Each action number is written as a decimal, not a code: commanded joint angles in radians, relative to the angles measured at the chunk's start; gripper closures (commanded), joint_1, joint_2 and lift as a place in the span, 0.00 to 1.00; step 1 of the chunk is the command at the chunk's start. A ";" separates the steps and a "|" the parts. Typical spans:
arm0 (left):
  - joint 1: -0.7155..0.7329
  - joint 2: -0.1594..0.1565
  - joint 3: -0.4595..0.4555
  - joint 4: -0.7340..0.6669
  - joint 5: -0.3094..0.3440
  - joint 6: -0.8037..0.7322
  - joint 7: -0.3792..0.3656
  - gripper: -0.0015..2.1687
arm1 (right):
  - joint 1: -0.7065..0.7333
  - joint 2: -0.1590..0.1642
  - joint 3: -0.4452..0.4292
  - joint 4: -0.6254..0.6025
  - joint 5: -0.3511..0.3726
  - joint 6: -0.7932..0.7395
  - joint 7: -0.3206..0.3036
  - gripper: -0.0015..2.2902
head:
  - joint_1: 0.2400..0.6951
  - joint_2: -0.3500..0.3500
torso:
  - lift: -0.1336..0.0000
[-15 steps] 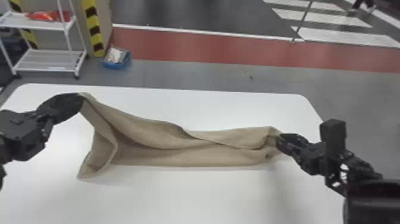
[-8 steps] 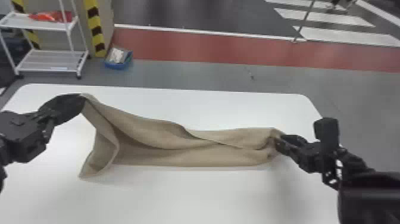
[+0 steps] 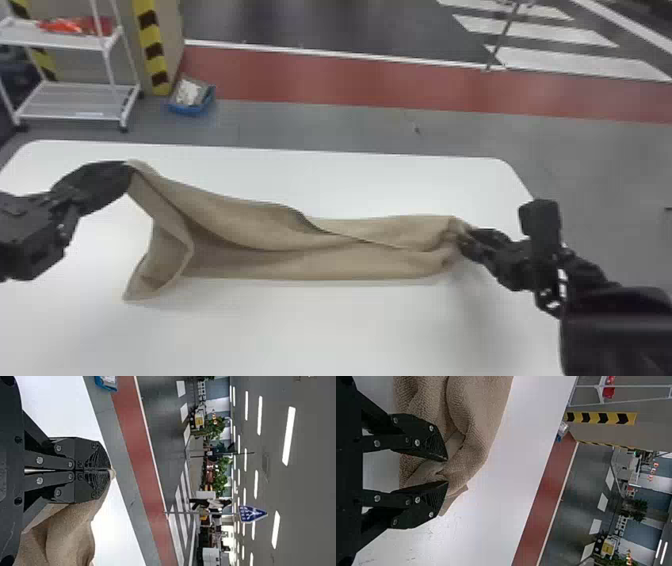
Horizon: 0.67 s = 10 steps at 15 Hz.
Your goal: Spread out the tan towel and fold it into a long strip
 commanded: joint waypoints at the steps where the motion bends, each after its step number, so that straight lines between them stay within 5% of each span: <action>1: 0.011 0.000 0.010 -0.008 0.000 0.001 -0.001 0.79 | -0.005 -0.002 -0.005 0.002 -0.005 0.030 0.001 0.65 | 1.00 0.22 | 0.07; 2: 0.016 0.000 0.018 -0.013 0.001 0.001 0.000 0.79 | 0.000 -0.002 -0.017 -0.008 -0.029 0.030 0.009 0.73 | 1.00 0.22 | 0.07; 7: 0.048 -0.003 0.073 -0.063 0.020 0.004 0.005 0.79 | 0.058 -0.003 -0.153 -0.161 -0.201 0.094 0.038 0.74 | 1.00 0.21 | 0.07; 10: 0.065 -0.005 0.134 -0.109 0.063 0.035 0.008 0.79 | 0.069 -0.030 -0.301 -0.222 -0.400 0.174 0.064 0.73 | 1.00 0.19 | 0.07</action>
